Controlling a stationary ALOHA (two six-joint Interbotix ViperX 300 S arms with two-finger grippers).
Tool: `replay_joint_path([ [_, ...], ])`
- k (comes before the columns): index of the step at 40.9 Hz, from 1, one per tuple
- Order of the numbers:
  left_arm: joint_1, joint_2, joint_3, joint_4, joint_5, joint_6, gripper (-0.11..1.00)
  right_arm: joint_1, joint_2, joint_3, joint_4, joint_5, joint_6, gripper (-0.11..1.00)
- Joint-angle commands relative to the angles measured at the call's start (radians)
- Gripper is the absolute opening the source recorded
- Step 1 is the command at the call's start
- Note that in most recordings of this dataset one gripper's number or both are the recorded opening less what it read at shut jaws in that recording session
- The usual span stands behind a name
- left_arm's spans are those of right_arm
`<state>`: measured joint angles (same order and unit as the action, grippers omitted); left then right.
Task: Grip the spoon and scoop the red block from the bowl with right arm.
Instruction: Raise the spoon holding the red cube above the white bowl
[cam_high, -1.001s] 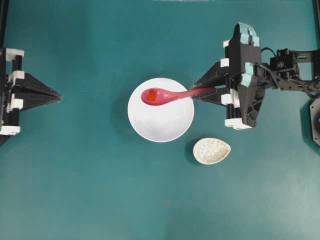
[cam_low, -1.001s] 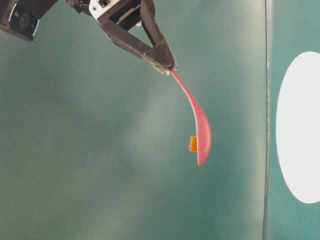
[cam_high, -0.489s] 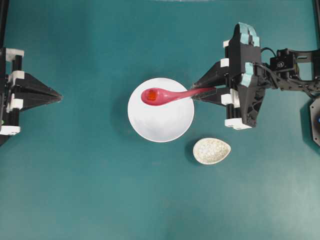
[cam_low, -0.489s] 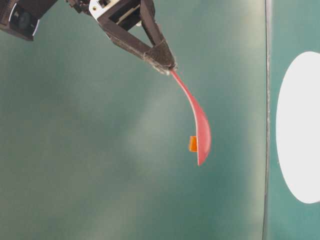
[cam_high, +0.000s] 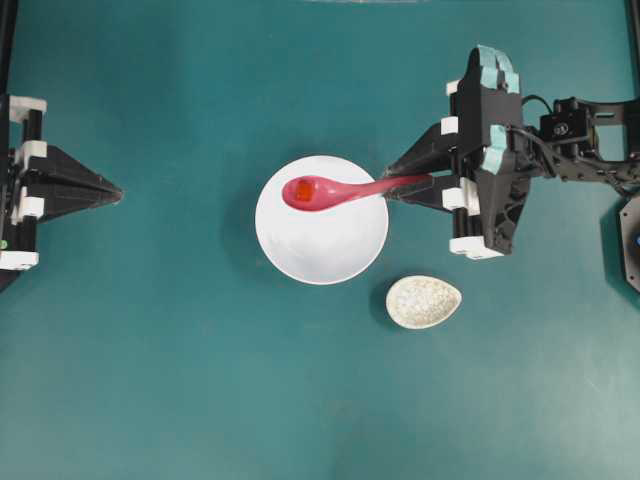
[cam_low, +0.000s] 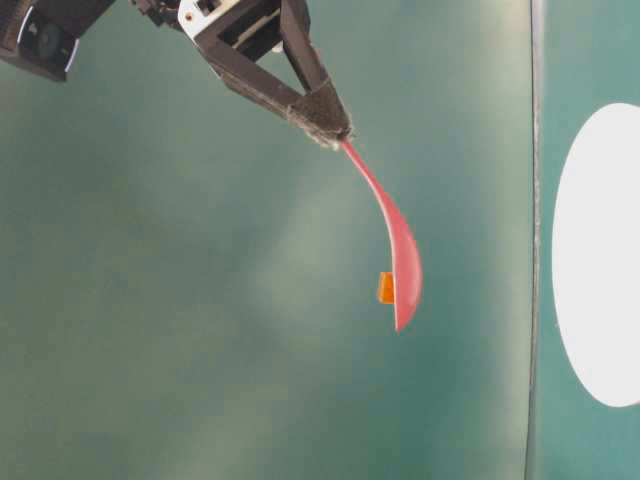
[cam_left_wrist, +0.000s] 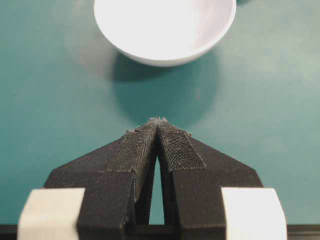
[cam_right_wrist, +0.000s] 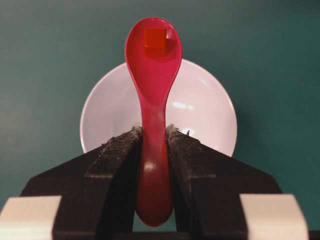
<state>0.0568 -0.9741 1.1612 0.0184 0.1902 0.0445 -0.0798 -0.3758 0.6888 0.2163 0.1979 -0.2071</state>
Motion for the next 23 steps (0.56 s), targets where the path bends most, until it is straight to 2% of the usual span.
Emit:
replay_joint_path([
  [1, 0.002, 0.003, -0.02, 0.002, -0.005, 0.0, 0.0, 0.002, -0.02, -0.028, 0.003, -0.011, -0.002, 0.25],
  [23, 0.002, 0.003, -0.02, 0.002, -0.005, -0.008, 0.0, 0.002, -0.021, -0.026, 0.003, -0.009, -0.002, 0.25],
])
